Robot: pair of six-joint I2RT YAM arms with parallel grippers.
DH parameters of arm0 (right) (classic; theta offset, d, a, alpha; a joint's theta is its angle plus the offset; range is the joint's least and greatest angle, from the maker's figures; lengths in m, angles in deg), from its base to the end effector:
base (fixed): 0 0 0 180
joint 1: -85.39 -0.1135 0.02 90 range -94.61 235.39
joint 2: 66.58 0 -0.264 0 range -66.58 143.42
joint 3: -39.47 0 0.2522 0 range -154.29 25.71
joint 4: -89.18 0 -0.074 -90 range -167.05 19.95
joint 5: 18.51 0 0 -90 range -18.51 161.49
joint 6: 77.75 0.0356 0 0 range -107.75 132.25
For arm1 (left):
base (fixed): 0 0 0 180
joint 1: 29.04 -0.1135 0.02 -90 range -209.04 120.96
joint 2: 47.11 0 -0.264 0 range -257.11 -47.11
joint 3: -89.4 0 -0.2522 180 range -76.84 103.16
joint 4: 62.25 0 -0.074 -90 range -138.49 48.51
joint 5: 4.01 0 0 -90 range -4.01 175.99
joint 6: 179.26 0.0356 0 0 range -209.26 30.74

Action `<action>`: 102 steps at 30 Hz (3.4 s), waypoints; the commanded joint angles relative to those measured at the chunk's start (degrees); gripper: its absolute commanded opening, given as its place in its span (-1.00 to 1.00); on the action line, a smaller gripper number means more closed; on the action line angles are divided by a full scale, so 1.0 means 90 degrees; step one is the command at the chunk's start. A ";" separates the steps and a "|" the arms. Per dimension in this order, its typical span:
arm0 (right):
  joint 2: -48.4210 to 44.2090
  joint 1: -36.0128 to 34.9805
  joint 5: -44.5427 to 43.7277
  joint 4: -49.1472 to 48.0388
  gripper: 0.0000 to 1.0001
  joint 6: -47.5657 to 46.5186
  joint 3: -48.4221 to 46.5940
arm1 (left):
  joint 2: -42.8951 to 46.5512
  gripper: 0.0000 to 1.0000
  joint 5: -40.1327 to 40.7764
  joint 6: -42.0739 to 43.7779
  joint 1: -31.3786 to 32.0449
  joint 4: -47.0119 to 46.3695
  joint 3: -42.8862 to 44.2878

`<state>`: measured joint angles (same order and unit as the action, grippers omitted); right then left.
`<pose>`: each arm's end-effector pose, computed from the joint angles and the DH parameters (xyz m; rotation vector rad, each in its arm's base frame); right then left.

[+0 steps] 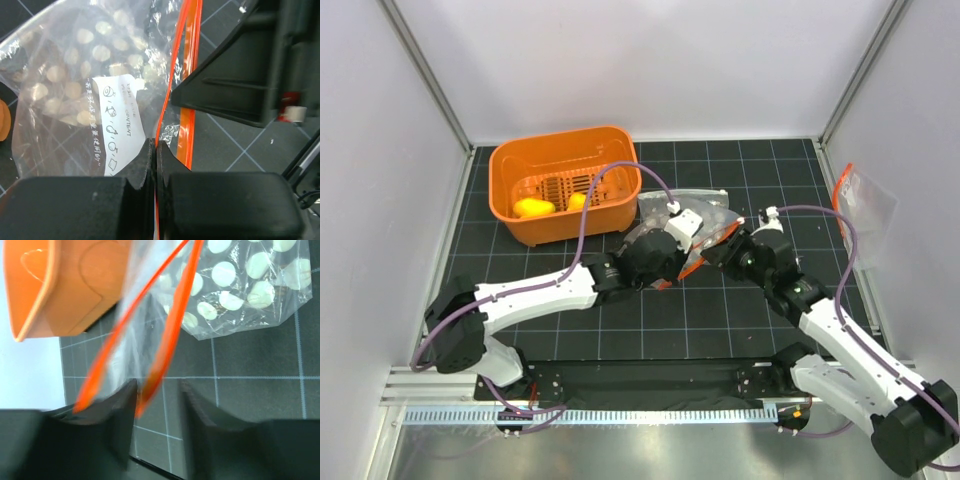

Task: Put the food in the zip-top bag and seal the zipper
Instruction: Open the zipper of the food storage bag, then adjust the bin at the center of the board.

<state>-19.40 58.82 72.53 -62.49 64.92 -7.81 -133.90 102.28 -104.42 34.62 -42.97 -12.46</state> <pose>0.1690 0.0853 0.2557 0.4809 2.1270 0.8470 0.1643 -0.3093 0.2885 0.6901 1.9675 -0.5638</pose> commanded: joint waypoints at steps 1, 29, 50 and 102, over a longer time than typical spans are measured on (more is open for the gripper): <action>0.0236 -0.0036 -0.0056 -0.0320 -0.24 0.0017 -0.0240 | 0.0560 -0.99 -0.0043 -0.0152 -0.0022 -0.0125 0.0064; 0.0989 -0.0896 -0.0672 0.1936 -0.98 -0.0734 -0.2448 | -0.0162 -0.07 0.1100 0.0190 0.0026 0.1612 0.1713; 0.0608 -0.0896 -0.1112 0.2444 -0.98 -0.0676 -0.1296 | 0.0599 -1.00 0.4595 -0.0307 0.0163 0.4942 0.2768; 0.7823 -0.0593 -0.0389 0.2043 0.57 -0.2472 -0.9478 | 0.2817 -1.00 0.3217 -0.3599 -0.1126 0.9201 0.2681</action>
<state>51.04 53.42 71.19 -44.94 42.62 -91.26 -107.86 126.41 -135.58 24.65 26.93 11.84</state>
